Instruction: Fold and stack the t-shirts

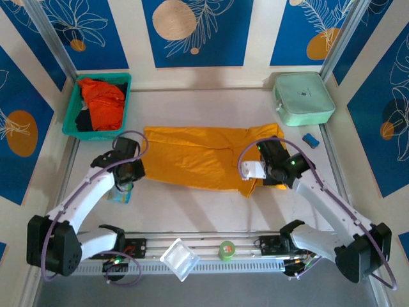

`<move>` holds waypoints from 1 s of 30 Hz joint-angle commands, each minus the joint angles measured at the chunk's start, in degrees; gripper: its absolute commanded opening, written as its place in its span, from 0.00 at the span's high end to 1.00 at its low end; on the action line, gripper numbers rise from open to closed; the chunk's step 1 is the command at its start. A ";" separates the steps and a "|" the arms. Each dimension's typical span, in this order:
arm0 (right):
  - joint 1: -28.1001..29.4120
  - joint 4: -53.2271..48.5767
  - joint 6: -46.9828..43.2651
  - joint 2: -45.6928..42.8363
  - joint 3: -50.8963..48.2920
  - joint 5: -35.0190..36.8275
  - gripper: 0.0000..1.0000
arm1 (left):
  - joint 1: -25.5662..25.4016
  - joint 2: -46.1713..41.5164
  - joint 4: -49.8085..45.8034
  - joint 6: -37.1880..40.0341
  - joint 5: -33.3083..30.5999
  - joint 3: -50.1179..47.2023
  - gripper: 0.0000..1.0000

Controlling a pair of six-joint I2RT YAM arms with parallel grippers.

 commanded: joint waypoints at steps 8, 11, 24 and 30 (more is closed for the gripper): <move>-7.52 10.28 -7.23 15.29 11.28 -0.55 1.00 | 2.11 13.26 1.06 4.38 -4.30 10.77 1.00; -8.91 11.44 -8.06 19.82 15.55 -1.12 1.00 | 2.93 17.07 1.60 5.02 -4.87 13.24 1.00; -11.79 16.34 -7.93 36.46 24.36 -0.37 1.00 | 3.94 33.95 4.16 7.84 -5.88 22.77 1.00; -12.55 18.09 -3.17 41.90 26.94 0.80 1.00 | 4.05 38.58 3.83 8.09 -7.35 25.42 1.00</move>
